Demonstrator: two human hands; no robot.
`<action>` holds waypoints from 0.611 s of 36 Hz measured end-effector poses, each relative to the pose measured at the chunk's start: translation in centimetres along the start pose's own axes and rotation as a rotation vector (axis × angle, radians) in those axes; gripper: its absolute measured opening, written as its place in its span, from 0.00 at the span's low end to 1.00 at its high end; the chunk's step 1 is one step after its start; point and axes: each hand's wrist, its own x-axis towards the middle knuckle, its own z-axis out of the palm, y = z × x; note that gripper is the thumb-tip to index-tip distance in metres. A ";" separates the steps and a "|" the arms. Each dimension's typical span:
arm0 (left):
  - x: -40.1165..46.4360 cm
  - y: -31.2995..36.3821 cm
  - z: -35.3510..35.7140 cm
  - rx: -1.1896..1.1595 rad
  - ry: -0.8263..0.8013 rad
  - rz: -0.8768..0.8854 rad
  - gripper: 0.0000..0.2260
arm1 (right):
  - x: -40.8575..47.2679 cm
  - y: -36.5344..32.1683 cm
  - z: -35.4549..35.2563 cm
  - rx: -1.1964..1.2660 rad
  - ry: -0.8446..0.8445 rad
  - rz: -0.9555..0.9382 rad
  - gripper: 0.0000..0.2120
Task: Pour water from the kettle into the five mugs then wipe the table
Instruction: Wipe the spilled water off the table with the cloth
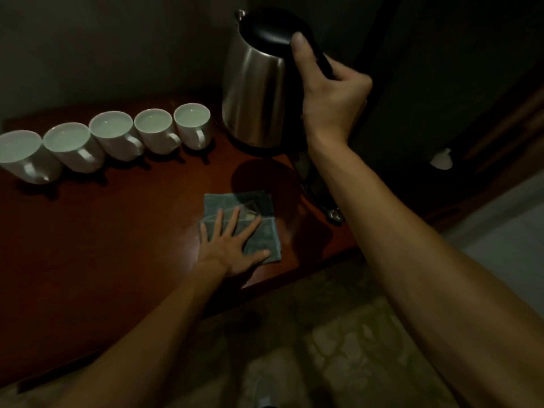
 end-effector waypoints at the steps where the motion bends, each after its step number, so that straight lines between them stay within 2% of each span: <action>1: -0.4 -0.1 0.5 0.008 0.009 0.007 0.39 | 0.1 -0.1 0.1 0.000 -0.005 0.010 0.21; 12: 5.0 1.9 -2.9 0.068 -0.029 0.003 0.41 | 0.4 0.8 -0.6 -0.035 -0.024 -0.043 0.19; 22: 2.0 2.3 0.0 0.054 0.024 0.032 0.39 | 0.8 0.5 -0.4 -0.001 -0.047 0.006 0.19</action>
